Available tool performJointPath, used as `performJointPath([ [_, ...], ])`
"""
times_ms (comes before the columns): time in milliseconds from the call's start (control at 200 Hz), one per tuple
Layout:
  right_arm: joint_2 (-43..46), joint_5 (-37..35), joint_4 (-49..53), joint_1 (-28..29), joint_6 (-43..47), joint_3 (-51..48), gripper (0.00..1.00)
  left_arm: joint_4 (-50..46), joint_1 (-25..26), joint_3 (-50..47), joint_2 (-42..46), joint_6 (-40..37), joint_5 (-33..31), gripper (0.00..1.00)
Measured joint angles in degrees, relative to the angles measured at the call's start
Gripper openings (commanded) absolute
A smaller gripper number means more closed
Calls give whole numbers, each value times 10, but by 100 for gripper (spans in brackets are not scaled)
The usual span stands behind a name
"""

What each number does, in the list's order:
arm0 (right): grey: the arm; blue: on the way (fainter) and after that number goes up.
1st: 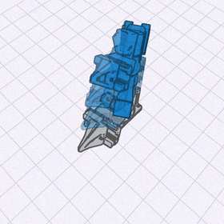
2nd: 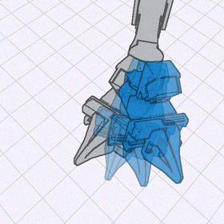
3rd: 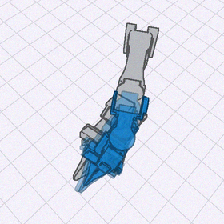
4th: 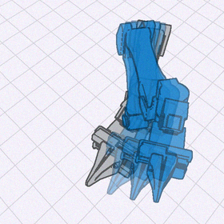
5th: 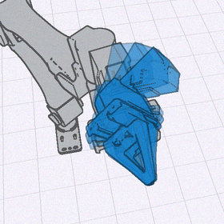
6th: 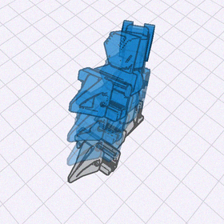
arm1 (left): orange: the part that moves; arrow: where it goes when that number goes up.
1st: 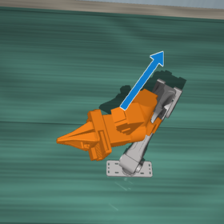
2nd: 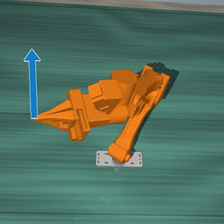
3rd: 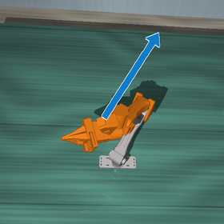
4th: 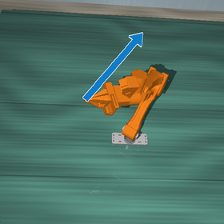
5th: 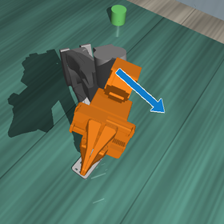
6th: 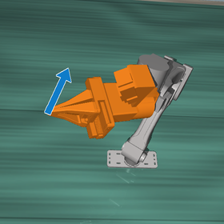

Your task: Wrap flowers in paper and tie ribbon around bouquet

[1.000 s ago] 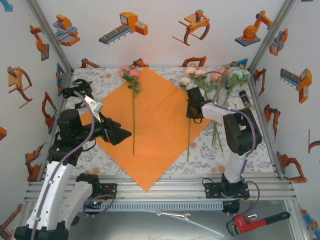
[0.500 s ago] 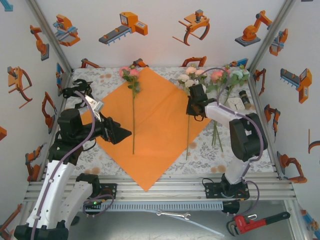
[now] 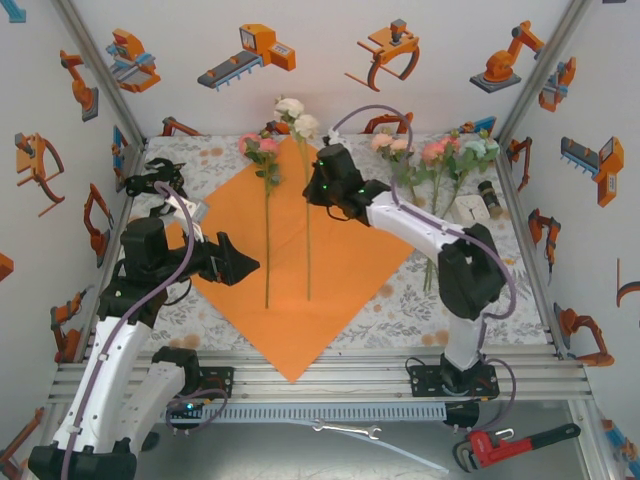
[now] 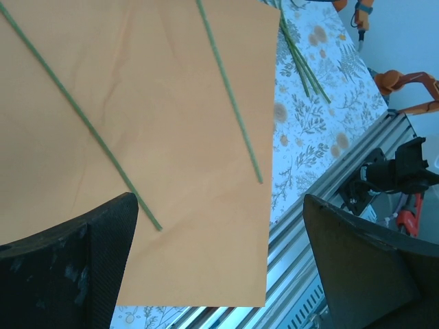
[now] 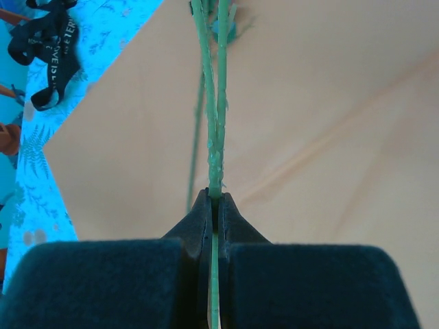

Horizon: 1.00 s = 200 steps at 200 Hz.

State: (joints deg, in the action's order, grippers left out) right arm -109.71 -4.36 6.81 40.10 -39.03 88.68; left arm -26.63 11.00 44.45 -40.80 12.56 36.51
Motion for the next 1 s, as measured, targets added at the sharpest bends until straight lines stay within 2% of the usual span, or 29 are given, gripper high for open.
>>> performJointPath([
  [255,-162,-13,2,35,-18,125,0,-4,0,0,0,0,-10,97],
  [486,-230,-4,2,50,-60,162,0,-6,0,0,0,0,-14,97],
  [666,-248,1,3,51,-79,162,21,-10,0,0,0,0,-16,97],
  [896,-244,3,2,51,-73,156,40,-12,0,0,0,0,-16,97],
  [1001,-223,3,2,51,-61,135,45,-12,0,0,0,0,-16,97],
])
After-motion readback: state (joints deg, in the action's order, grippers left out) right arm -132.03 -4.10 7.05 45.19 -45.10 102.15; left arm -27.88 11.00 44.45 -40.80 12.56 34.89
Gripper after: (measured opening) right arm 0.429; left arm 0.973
